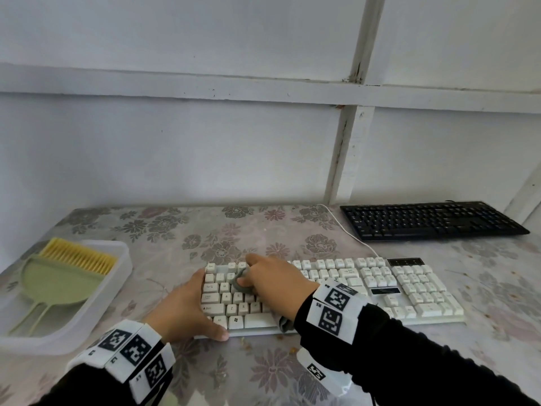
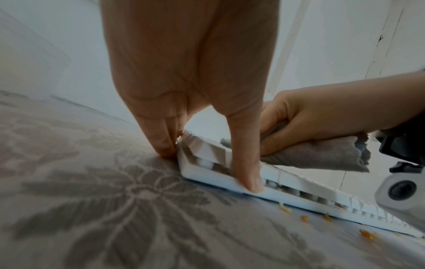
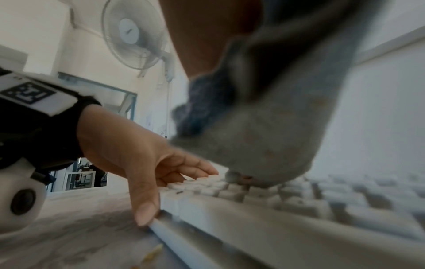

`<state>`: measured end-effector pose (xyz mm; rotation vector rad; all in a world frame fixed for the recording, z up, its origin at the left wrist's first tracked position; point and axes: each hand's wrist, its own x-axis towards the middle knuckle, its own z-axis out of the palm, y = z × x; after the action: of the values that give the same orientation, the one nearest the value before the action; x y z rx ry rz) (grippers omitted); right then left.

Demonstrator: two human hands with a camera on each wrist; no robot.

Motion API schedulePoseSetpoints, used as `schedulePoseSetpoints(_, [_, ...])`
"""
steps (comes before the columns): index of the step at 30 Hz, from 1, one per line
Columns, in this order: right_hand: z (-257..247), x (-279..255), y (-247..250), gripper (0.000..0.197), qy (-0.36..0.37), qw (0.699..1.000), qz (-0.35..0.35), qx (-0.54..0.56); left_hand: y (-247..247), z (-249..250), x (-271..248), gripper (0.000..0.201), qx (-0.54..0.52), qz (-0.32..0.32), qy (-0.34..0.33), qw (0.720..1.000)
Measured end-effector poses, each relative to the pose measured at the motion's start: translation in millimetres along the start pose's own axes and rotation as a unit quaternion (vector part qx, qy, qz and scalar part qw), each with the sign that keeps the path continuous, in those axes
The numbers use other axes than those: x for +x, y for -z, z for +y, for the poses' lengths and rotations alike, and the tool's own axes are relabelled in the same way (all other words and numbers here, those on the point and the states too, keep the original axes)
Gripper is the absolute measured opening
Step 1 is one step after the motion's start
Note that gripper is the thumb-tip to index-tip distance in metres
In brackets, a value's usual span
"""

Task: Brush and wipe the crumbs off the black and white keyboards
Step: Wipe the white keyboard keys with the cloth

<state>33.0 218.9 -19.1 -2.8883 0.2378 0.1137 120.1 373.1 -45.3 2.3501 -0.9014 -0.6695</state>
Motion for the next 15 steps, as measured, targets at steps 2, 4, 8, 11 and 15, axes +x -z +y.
schedulePoseSetpoints(2, [3, -3, 1, 0.022, 0.015, 0.999, -0.004, -0.034, 0, 0, 0, 0.116, 0.004, -0.001, 0.002, 1.0])
schedulePoseSetpoints(4, [6, -7, 3, 0.02, 0.008, 0.999, 0.002, -0.04, 0, 1, 0, 0.117, 0.006, -0.001, 0.002, 1.0])
schedulePoseSetpoints(8, [11, -17, 15, 0.019, 0.004, 0.997, -0.015, -0.078, 0, 0, 0, 0.117, 0.006, -0.006, 0.007, 1.0])
schedulePoseSetpoints(11, [10, -17, 24, 0.016, -0.006, 0.997, -0.005, -0.071, 0, 0, 1, 0.116, 0.004, -0.006, 0.004, 1.0])
schedulePoseSetpoints(15, [-16, 3, 18, 0.021, 0.054, 0.998, 0.03, -0.004, 0, -3, 2, 0.112, -0.01, -0.008, 0.004, 1.0])
